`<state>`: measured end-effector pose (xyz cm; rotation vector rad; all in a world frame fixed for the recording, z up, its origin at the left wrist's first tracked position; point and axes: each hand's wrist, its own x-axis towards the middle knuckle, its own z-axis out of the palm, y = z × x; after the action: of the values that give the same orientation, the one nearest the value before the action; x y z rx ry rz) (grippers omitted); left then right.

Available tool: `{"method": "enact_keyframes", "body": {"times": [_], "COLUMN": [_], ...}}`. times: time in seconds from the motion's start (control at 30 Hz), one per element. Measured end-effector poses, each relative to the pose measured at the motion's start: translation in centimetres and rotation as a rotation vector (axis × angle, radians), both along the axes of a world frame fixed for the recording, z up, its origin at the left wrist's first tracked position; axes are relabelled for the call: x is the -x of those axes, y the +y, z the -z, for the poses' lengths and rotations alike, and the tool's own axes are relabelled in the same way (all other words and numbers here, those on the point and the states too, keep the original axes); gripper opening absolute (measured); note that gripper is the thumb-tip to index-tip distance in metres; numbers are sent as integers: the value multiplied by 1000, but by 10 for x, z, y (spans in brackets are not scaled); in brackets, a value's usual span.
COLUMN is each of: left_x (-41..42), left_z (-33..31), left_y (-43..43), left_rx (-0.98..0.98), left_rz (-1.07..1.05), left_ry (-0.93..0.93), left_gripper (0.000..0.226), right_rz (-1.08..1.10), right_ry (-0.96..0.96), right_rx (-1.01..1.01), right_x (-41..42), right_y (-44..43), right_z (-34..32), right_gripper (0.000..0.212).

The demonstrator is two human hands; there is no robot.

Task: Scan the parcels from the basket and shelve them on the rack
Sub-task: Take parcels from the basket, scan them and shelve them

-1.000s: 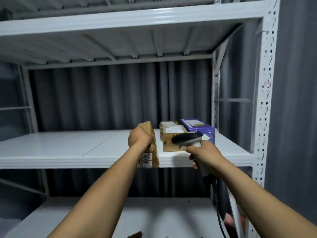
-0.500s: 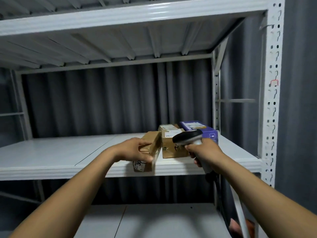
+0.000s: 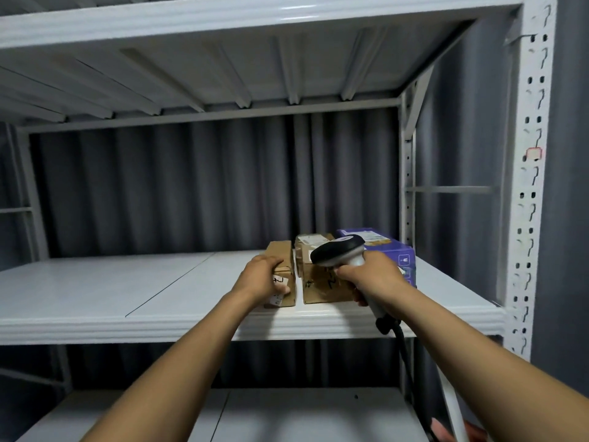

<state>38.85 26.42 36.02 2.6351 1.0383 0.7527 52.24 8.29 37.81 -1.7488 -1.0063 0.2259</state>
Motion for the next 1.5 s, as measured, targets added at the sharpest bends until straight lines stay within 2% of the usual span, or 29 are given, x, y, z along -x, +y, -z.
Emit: {"method": "enact_keyframes", "body": {"times": [0.3,0.5,0.67,0.9,1.1,1.27,1.4,1.5], "left_x": [-44,-53,-38,15,51,74,85,89], "left_z": [5,5,-1,12,74,156,221,263], "left_y": [38,48,34,-21,-77,-124,-163,-187], "left_rx": [-4,-26,-89,-169,-111,-30,79,187], "left_rz": [7,-6,-13,61,59,111,141,205], "left_ry": [-56,-23,63,87,187,306,397,393], "left_gripper": [72,71,66,59,57,57,55,56], "right_rz": [43,75,63,-7,-47,-60,-33,21], "right_ry": [-26,-31,-35,101,83,58,31,35], "right_rx": [12,-4,4,0,130,277,396,429], "right_x": [-24,-37,-31,8,46,68,70,69], "right_y": [20,30,14,-41,-91,-132,-163,-182], "right_z": [5,10,11,34,86,144,188,217], "right_gripper": [21,24,19,12,11,16,11,19]}}
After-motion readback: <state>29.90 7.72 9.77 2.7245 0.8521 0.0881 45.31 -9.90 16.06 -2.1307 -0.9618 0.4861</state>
